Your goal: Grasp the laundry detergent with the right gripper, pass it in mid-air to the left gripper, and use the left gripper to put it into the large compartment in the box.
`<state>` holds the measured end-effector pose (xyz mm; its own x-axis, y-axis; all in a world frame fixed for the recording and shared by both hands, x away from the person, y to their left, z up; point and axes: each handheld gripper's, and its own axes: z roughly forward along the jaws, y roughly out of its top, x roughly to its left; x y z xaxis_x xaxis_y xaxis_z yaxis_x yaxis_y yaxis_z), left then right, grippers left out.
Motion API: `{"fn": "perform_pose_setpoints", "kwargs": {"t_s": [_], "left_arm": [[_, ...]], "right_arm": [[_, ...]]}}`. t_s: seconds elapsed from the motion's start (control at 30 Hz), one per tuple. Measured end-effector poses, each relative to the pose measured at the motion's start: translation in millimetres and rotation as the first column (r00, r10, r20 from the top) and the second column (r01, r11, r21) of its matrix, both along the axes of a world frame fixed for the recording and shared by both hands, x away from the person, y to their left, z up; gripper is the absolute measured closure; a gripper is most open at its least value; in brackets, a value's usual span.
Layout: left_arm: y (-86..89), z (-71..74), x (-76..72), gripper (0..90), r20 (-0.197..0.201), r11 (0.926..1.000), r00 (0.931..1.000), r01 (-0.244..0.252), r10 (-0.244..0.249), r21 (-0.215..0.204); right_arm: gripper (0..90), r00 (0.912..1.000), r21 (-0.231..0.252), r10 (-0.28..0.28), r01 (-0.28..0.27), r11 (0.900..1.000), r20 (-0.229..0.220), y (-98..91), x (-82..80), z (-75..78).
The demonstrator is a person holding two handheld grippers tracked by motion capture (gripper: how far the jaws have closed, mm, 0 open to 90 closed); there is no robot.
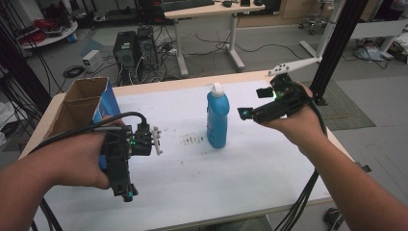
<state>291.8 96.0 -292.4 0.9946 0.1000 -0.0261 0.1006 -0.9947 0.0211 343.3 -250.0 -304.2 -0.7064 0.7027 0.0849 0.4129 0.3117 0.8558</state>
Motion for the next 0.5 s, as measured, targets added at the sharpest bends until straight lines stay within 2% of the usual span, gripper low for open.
{"fn": "perform_pose_setpoints", "kwargs": {"t_s": [0.1,0.13,0.17,0.4,0.5], "left_arm": [[-0.8,0.3,-0.2,1.7,0.000,0.9999,0.9999,0.011,-0.011,0.007],[-0.8,0.3,-0.2,1.7,0.000,0.9999,0.9999,0.011,-0.011,0.007],[-0.8,0.2,-0.6,1.7,0.000,1.0000,1.0000,0.009,-0.009,0.003],[1.0,1.1,-1.5,1.7,0.004,1.0000,1.0000,0.004,-0.004,0.002],[1.3,1.1,-1.3,1.7,0.003,1.0000,1.0000,0.005,-0.005,0.004]], "right_arm": [[0.7,0.9999,0.014,-0.011,0.011,0.9998,-0.004,0.3,-9.2,-16.7],[0.7,0.9999,0.014,-0.011,0.011,0.9998,-0.004,0.3,-9.2,-16.7],[0.7,0.9999,0.012,-0.016,0.016,0.9998,0.001,1.6,-13.2,-25.6],[0.7,0.9995,0.019,-0.033,0.032,0.9993,0.004,5.1,-20.6,-40.6],[0.7,0.9979,0.017,-0.061,0.061,0.9980,0.019,7.9,-24.9,-47.2]]}}
